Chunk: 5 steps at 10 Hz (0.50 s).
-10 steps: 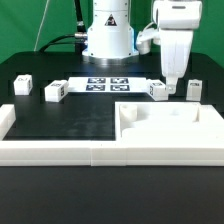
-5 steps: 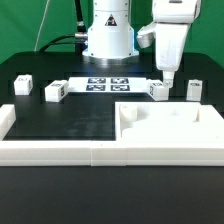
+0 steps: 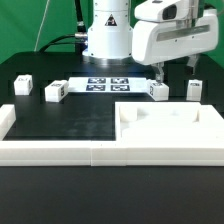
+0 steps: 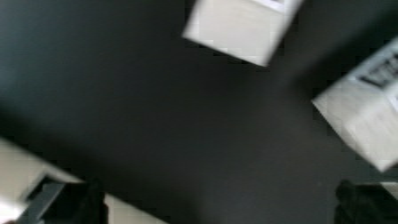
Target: Assemble one leg
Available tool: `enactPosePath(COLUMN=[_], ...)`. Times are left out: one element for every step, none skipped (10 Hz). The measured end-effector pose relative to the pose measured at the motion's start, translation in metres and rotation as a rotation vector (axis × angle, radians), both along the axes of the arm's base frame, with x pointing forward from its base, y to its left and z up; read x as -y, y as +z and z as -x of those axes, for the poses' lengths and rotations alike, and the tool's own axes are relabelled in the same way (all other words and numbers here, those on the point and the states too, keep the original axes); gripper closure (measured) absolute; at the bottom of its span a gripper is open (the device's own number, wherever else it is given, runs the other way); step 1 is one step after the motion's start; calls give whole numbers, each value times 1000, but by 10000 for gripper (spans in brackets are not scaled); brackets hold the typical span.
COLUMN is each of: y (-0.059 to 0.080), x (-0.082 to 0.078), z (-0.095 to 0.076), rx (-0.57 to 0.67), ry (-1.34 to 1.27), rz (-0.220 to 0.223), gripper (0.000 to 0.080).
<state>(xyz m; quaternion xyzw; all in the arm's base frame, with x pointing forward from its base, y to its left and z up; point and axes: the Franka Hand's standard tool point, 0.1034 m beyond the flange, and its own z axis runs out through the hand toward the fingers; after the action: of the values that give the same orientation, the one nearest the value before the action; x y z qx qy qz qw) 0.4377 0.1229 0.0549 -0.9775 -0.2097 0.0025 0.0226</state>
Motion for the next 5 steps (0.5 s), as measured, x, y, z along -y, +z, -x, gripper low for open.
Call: enactPosePath(y=[-2, -3, -3, -3, -3], x=[-4, -8, -13, -14, -15], z=[2, 4, 5, 5, 5], rx=[-12, -25, -32, -37, -47], ry=[-105, -213, -320, -374, -474], rz=[-8, -17, -22, -25, -29], gripper=[151, 151, 151, 151, 151])
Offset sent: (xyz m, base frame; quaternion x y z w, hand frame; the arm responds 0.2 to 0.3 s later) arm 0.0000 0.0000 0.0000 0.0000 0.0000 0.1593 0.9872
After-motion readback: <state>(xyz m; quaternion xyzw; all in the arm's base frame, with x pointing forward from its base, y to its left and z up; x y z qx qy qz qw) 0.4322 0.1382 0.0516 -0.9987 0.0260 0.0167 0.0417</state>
